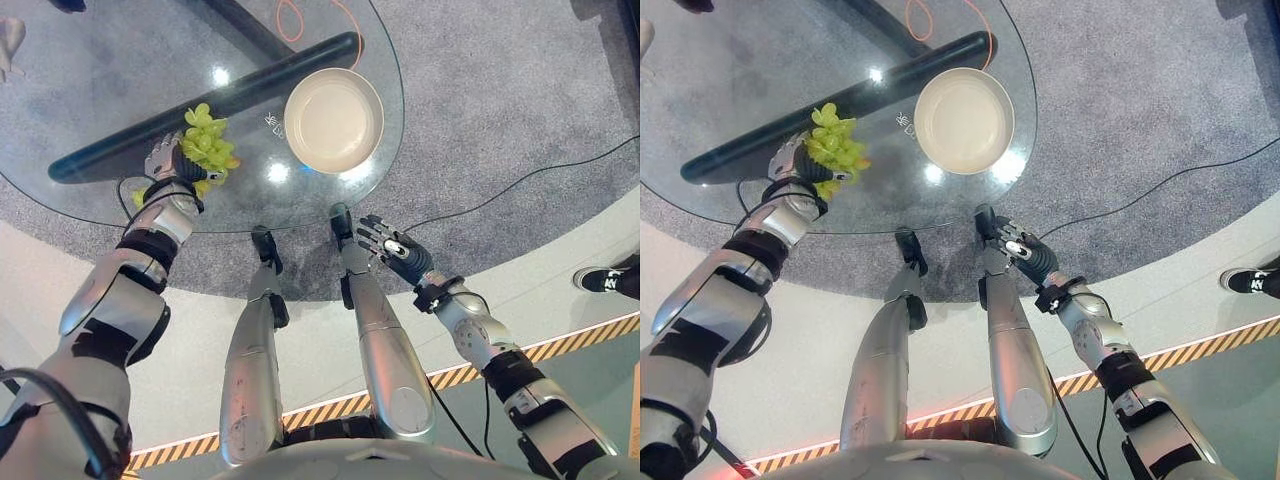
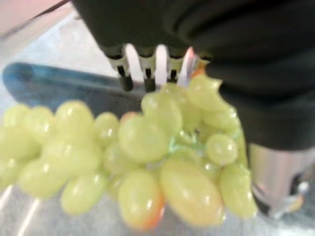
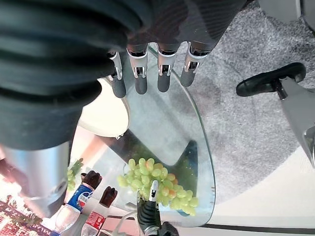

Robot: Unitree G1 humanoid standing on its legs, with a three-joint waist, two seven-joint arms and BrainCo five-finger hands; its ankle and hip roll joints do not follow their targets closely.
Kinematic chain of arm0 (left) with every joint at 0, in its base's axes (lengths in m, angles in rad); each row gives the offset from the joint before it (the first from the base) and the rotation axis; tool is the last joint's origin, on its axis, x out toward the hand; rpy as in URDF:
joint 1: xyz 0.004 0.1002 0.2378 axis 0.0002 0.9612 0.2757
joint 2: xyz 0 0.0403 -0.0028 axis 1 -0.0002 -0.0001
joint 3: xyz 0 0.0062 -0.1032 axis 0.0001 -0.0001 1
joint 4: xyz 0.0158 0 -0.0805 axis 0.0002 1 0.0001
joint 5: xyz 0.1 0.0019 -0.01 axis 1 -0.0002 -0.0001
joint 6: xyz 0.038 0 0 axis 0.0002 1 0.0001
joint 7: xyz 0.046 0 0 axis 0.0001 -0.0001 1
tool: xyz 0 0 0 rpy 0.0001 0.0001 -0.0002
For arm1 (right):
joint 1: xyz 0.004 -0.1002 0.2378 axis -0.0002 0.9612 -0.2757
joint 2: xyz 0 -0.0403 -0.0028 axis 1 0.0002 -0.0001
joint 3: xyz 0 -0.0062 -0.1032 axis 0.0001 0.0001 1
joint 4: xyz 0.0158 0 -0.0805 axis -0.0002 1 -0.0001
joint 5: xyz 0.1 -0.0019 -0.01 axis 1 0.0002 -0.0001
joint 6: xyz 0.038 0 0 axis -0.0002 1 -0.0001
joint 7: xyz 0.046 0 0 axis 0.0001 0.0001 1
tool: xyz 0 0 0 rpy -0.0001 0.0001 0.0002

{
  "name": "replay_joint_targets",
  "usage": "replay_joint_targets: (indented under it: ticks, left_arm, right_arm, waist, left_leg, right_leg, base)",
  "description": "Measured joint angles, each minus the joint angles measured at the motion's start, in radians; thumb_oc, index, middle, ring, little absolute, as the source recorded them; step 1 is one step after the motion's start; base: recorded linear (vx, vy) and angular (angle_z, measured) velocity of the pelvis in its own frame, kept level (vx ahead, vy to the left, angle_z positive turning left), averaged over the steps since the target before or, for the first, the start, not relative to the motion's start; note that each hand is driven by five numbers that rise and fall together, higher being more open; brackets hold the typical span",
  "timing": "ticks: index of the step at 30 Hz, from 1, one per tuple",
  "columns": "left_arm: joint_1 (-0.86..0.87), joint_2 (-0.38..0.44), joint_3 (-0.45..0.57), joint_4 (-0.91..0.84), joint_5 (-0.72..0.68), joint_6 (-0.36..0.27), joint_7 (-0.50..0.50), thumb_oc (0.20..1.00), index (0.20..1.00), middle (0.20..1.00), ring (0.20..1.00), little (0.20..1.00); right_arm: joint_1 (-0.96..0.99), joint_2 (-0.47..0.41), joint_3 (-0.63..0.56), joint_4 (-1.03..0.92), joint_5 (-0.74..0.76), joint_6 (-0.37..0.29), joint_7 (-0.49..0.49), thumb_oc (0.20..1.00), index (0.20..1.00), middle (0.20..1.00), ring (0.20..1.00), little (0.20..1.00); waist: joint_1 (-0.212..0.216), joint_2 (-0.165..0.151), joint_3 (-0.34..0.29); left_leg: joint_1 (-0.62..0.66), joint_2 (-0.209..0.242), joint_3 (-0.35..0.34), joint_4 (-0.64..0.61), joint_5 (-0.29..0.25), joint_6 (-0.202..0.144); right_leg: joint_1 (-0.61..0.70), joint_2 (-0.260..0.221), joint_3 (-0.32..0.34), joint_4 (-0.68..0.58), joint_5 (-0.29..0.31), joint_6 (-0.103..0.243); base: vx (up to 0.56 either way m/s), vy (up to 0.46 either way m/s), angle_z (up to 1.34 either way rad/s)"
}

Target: Pick up fruits into the plate

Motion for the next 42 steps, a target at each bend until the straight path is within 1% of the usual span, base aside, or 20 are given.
replay_joint_targets:
  ticks: [1,3,5,8,11,13,14,15,19,25,38,42]
  left_arm:
    - [0.013,-0.004,0.018,-0.021,-0.001,0.003,0.014,1.0,1.0,1.0,1.0,1.0]
    - [0.028,-0.01,0.019,-0.027,0.005,0.006,0.042,1.0,1.0,1.0,1.0,1.0]
    - [0.037,-0.014,0.017,-0.028,0.023,0.023,0.069,1.0,1.0,1.0,1.0,1.0]
    - [0.029,-0.018,0.016,-0.014,0.061,0.084,0.121,1.0,1.0,1.0,1.0,1.0]
    - [0.008,-0.019,0.012,0.017,0.091,0.119,0.127,1.0,1.0,1.0,1.0,1.0]
    - [-0.036,-0.018,-0.011,0.06,0.101,0.159,0.131,1.0,1.0,1.0,1.0,1.0]
    - [-0.049,-0.017,-0.016,0.071,0.101,0.168,0.135,0.934,0.934,0.934,0.934,0.934]
    - [-0.068,-0.017,-0.026,0.08,0.101,0.182,0.138,0.2,0.2,0.2,0.2,0.2]
    - [-0.1,-0.018,-0.06,0.118,0.133,0.217,0.138,0.2,0.2,0.2,0.2,0.2]
    - [-0.115,-0.017,-0.063,0.134,0.137,0.23,0.147,0.2,0.2,0.2,0.2,0.2]
    - [-0.118,-0.018,-0.063,0.13,0.137,0.216,0.14,0.2,0.2,0.2,0.2,0.2]
    - [-0.102,-0.018,-0.062,0.117,0.135,0.178,0.138,0.2,0.2,0.2,0.2,0.2]
  right_arm:
    - [0.0,0.01,-0.003,-0.002,0.012,-0.003,0.0,1.0,1.0,1.0,1.0,1.0]
    - [-0.001,0.019,-0.006,-0.01,0.018,-0.007,0.0,1.0,1.0,1.0,1.0,1.0]
    - [-0.001,0.021,-0.007,-0.022,0.021,-0.009,0.0,1.0,1.0,1.0,1.0,1.0]
    - [-0.008,0.02,-0.004,-0.026,0.056,-0.009,0.0,1.0,1.0,1.0,1.0,1.0]
    - [-0.017,0.016,-0.004,-0.025,0.082,-0.009,0.001,1.0,1.0,1.0,1.0,1.0]
    - [-0.021,0.016,-0.004,-0.025,0.111,-0.011,0.014,1.0,1.0,1.0,1.0,1.0]
    - [-0.022,0.016,-0.004,-0.024,0.118,-0.011,0.019,1.0,1.0,1.0,1.0,1.0]
    - [-0.025,0.017,-0.004,-0.022,0.132,-0.012,0.023,1.0,1.0,1.0,1.0,1.0]
    - [-0.044,0.019,0.007,-0.014,0.153,-0.018,0.024,1.0,1.0,1.0,1.0,1.0]
    - [-0.055,0.02,0.012,-0.013,0.171,-0.021,0.025,1.0,1.0,1.0,1.0,1.0]
    - [-0.064,0.038,0.011,-0.014,0.171,-0.021,0.037,1.0,1.0,1.0,1.0,1.0]
    - [-0.063,0.055,0.012,-0.01,0.17,-0.021,0.041,1.0,1.0,1.0,1.0,1.0]
  waist:
    - [-0.002,0.0,0.0]
    - [0.001,0.0,0.0]
    - [0.001,0.0,0.0]
    - [-0.001,-0.008,-0.004]
    - [-0.005,-0.017,-0.004]
    - [-0.008,-0.028,-0.008]
    - [-0.008,-0.031,-0.009]
    - [-0.011,-0.035,-0.01]
    - [-0.016,-0.039,-0.011]
    - [-0.016,-0.04,-0.011]
    - [-0.026,-0.04,-0.011]
    - [-0.024,-0.041,-0.011]
  left_leg:
    - [-0.003,0.0,-0.004,0.0,0.0,0.0]
    - [-0.007,-0.001,-0.006,0.0,0.0,0.0]
    - [-0.008,-0.002,-0.006,0.0,0.0,0.0]
    - [-0.022,-0.002,-0.006,0.002,0.0,0.0]
    - [-0.033,0.0,-0.006,0.017,-0.007,-0.001]
    - [-0.048,0.0,-0.006,0.025,-0.009,-0.001]
    - [-0.057,0.001,-0.007,0.034,-0.013,-0.001]
    - [-0.064,0.001,-0.007,0.037,-0.013,-0.001]
    - [-0.076,0.003,-0.008,0.054,-0.024,0.0]
    - [-0.086,0.004,-0.011,0.069,-0.032,0.003]
    - [-0.074,0.004,-0.016,0.069,-0.029,0.007]
    - [-0.036,0.003,-0.017,0.067,-0.031,0.005]
  right_leg:
    - [-0.001,0.0,-0.003,-0.001,0.0,0.0]
    - [-0.003,-0.001,-0.004,0.0,0.0,0.0]
    - [-0.004,-0.002,-0.005,0.0,0.0,0.0]
    - [-0.017,-0.002,-0.005,0.0,0.0,0.0]
    - [-0.023,-0.001,-0.003,0.001,0.0,0.001]
    - [-0.035,-0.001,-0.004,0.003,0.0,0.001]
    - [-0.04,0.0,-0.004,0.003,0.0,0.001]
    - [-0.046,0.0,-0.004,0.004,0.0,0.001]
    - [-0.049,0.0,-0.004,0.003,0.0,0.001]
    - [-0.052,0.0,-0.005,0.004,0.0,0.0]
    - [-0.04,0.0,-0.009,0.011,0.004,-0.005]
    - [-0.001,-0.001,-0.009,0.008,0.003,-0.004]
  base:
    - [-0.04,-0.038,0.08]
    - [-0.04,-0.034,0.04]
    - [-0.04,-0.018,0.02]
    - [-0.05,-0.01,-0.01]
    - [-0.03,-0.008,-0.01]
    - [-0.05,-0.025,-0.01]
    - [-0.04,-0.034,0.0]
    - [-0.03,-0.033,0.01]
    - [-0.03,-0.033,0.0]
    - [0.0,0.0,0.0]
    - [0.0,0.0,0.0]
    - [0.0,0.0,0.0]
